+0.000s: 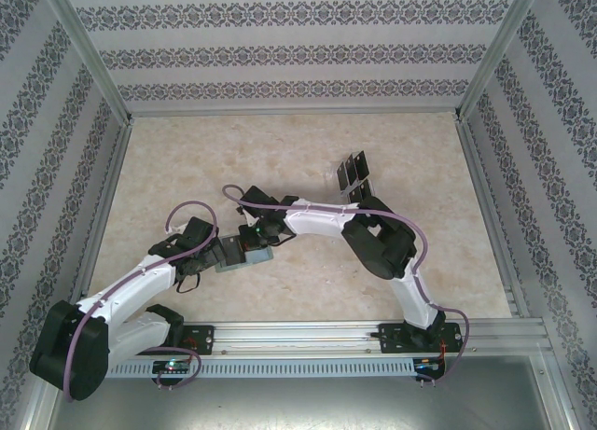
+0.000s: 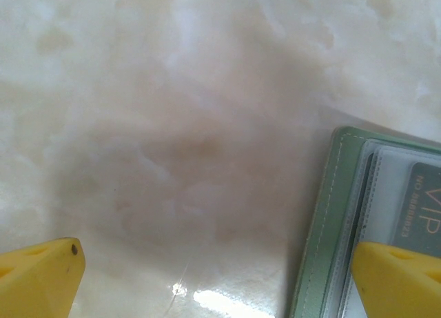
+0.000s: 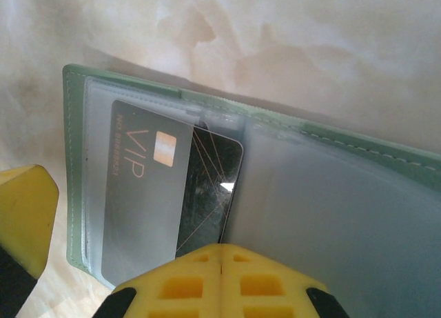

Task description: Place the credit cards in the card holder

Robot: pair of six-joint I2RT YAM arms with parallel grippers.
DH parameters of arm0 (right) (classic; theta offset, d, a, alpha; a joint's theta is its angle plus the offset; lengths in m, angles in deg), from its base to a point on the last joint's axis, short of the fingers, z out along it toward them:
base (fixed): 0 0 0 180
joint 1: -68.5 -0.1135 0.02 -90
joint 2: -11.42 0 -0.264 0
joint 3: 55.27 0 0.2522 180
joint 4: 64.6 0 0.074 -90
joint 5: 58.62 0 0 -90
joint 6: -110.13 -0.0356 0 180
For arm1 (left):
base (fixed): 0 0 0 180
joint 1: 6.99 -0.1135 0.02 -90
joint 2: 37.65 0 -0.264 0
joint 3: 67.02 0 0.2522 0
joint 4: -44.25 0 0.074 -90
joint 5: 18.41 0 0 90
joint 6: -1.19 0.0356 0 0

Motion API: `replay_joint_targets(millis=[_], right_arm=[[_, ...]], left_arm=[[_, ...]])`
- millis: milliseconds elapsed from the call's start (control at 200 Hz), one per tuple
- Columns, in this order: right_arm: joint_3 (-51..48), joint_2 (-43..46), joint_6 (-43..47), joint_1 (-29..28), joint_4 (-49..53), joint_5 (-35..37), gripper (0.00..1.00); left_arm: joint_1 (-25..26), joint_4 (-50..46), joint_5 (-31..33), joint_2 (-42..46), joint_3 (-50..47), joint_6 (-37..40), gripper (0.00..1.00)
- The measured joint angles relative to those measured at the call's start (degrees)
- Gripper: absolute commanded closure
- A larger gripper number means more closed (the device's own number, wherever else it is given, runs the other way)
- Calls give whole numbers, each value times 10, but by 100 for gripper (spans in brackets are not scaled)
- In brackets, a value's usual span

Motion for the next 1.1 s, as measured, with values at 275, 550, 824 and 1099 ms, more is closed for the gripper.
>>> replay_joint_targets(millis=[275,550,824,1099], right_arm=[[7,-10,-1,0,-1,-5,100],[14,-12,-12,0,-16,-10,100],[12,-12,-16,1,-30,-10,99],[-72,26,-29,21,-75,-9,99]], left_arm=[[0,5,0,0,-5,0,0],[0,5,0,0,-6,0,0],[0,5,0,0,-5,0,0],[0,5,0,0,10,1,0]])
